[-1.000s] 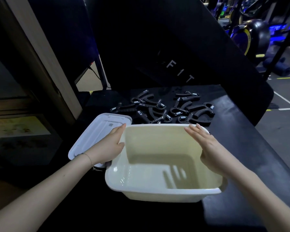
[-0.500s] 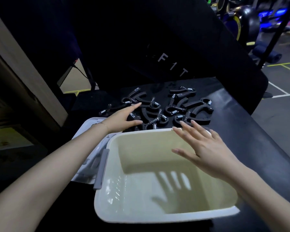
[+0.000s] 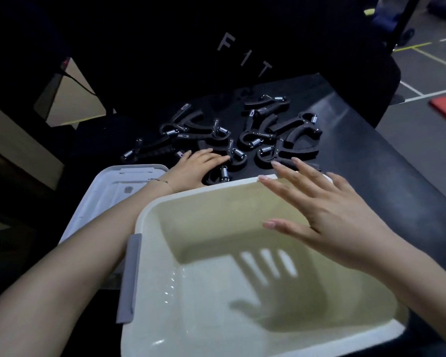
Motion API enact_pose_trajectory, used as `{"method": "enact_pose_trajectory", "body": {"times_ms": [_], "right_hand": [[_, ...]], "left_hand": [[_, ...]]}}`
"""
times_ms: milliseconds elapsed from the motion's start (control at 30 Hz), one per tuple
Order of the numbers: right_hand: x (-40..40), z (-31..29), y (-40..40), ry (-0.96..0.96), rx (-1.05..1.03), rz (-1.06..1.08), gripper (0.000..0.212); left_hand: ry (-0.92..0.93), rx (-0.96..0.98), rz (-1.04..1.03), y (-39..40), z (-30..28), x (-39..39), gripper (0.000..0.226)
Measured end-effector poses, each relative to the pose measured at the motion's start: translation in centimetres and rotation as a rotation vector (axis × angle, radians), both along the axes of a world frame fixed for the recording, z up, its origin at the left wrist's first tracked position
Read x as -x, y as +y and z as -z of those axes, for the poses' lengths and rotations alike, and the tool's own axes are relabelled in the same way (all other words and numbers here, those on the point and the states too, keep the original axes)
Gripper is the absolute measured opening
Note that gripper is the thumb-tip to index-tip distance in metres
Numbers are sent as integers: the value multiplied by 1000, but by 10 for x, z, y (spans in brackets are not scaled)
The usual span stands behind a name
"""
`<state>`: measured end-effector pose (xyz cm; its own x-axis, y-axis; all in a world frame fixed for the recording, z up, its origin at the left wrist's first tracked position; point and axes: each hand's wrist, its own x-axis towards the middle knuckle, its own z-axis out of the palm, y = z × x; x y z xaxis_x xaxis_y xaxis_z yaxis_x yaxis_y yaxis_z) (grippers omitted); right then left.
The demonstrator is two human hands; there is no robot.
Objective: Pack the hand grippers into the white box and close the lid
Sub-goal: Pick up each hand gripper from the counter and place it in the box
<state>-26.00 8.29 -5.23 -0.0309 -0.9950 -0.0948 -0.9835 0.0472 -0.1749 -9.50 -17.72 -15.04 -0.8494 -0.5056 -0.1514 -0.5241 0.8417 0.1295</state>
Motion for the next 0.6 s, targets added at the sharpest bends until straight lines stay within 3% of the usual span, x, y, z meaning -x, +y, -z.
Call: {"method": "enact_pose_trajectory", "body": {"times_ms": [233,433,500,600], "right_hand": [[-1,-1,2,8,4,-5,79],[1,1,2,-9,30,0,83],[1,2,3,-12,46,-3,85],[0,1,3,-8,67,1,89]], "left_hand": [[105,36,47,2,-6,-4,72],[321,64,-7,7,-56,-17,92],[459,0,-80,16,-88,-19,91],[705,-213,-250,37,-135,-21,70]]}}
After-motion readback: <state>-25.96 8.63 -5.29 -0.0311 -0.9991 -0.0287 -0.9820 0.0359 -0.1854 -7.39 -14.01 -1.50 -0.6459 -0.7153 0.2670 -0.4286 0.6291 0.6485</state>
